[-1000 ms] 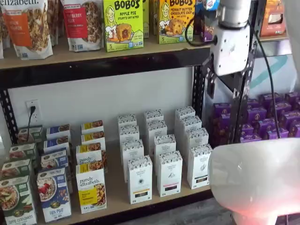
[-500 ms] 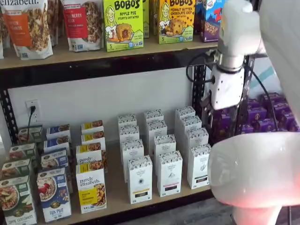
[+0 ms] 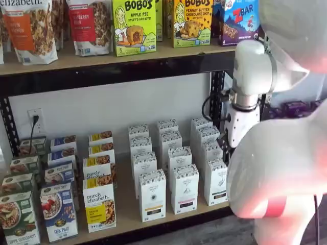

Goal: Pick up the white box with a green strip in the middle, on the bottom shelf, the sixth box from the left

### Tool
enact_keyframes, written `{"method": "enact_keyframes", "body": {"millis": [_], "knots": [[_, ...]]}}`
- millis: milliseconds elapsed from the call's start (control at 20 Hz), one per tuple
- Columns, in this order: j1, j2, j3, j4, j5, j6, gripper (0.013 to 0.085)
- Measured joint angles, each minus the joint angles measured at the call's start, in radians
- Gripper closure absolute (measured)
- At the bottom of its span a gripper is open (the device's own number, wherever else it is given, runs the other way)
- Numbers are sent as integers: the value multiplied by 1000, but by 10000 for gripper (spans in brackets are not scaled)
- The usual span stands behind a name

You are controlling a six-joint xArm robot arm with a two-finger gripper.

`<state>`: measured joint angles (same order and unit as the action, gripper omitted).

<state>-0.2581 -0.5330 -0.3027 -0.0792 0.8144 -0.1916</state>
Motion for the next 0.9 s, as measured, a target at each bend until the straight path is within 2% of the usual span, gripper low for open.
{"method": "enact_keyframes", "body": {"millis": [100, 200, 400, 450, 500, 550, 650, 750, 900], "knots": [[-10, 67, 7, -16, -75, 5, 130], [-22, 133, 10, -12, -152, -6, 130], [-30, 236, -7, -49, -234, 20, 130], [-32, 266, -11, -44, -268, 15, 130], [-34, 299, -18, -9, -303, -15, 130], [-33, 324, -28, 5, -323, -26, 130], [-25, 394, -62, 22, -357, -33, 130], [-10, 465, -102, 77, -387, -67, 130], [9, 572, -161, 86, -428, -57, 130]]}}
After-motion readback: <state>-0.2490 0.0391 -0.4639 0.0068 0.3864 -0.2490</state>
